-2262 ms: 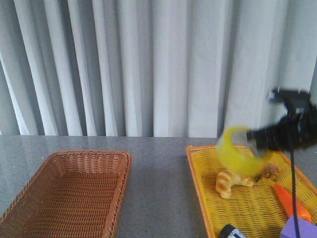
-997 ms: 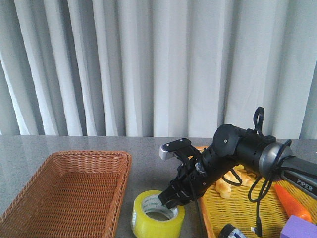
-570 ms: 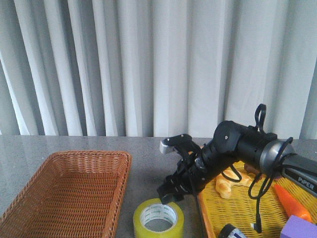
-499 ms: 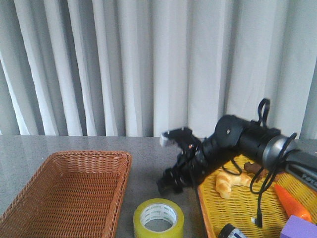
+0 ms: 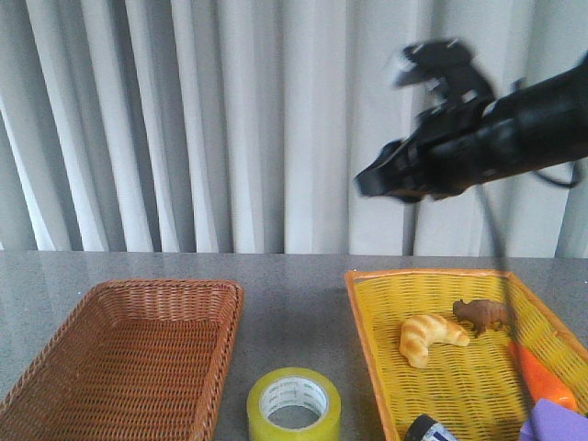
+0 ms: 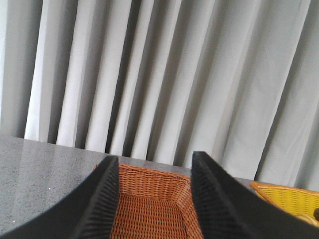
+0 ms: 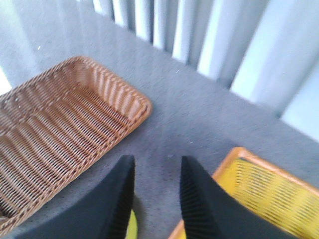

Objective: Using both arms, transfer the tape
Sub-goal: 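Raise the right gripper away from the tape roll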

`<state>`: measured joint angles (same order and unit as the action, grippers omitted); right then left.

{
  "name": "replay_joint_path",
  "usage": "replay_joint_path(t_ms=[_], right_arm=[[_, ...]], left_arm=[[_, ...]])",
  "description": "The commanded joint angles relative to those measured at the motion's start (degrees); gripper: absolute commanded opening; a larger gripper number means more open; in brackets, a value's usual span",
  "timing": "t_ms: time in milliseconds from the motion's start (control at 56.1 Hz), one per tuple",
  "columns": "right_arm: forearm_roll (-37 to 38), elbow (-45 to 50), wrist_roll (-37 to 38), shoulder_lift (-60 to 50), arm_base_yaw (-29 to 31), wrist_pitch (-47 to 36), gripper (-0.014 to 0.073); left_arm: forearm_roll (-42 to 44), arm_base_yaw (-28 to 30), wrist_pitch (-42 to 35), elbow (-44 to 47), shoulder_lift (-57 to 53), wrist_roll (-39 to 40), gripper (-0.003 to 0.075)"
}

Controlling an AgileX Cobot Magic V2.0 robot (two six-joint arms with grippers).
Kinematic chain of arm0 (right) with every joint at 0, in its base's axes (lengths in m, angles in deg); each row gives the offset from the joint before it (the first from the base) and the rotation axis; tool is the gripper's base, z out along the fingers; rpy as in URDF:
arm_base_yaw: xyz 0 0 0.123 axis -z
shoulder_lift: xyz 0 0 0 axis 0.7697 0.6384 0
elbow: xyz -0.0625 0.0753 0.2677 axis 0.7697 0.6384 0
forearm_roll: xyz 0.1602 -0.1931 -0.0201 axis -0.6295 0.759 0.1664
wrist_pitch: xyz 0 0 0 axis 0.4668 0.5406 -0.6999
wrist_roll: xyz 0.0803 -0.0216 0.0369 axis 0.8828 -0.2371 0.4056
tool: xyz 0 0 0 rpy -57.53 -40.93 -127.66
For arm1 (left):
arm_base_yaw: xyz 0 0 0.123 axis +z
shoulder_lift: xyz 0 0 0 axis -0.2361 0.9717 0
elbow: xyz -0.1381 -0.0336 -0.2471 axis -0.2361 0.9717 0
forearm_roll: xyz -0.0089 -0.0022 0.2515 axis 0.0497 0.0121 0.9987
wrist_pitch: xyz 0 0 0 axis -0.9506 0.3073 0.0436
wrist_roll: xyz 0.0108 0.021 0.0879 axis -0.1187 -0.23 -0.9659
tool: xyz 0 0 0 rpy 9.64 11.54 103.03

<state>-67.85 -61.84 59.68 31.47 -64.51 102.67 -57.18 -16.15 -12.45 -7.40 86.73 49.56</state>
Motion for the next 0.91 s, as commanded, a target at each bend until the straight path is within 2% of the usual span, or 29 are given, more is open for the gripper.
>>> replay_joint_path(t_ms=[0,125,303,445,606,766,891], right_arm=[[0.3,1.9,-0.9,-8.0,1.8,-3.4,0.0153],[2.2,12.3,-1.0,-16.8,3.0,-9.0,0.0084],[2.9,34.8,0.1,-31.8,3.2,-23.6,-0.0011],[2.8,53.9,0.4,-43.9,3.2,-30.7,-0.0008],[2.7,69.0,0.4,-55.3,3.2,-34.6,-0.0005],[3.1,78.7,0.3,-63.2,3.2,-37.0,-0.0006],[3.1,83.4,0.1,-66.2,3.2,-37.1,-0.0006]], left_arm=[[-0.1,0.0,-3.8,-2.0,0.8,0.4,0.0340],[-0.1,0.0,-3.3,-2.0,0.8,0.4,0.0340],[-0.1,0.0,-1.7,-2.0,0.8,0.4,0.0340],[-0.1,0.0,-0.8,-2.0,0.8,0.3,0.0340],[0.0,0.0,-1.7,-2.0,1.4,-0.4,0.0340],[-0.1,-1.2,-0.8,-5.7,6.3,-1.2,0.0340],[0.0,-5.6,-0.1,-12.5,13.0,-6.9,0.0340]])
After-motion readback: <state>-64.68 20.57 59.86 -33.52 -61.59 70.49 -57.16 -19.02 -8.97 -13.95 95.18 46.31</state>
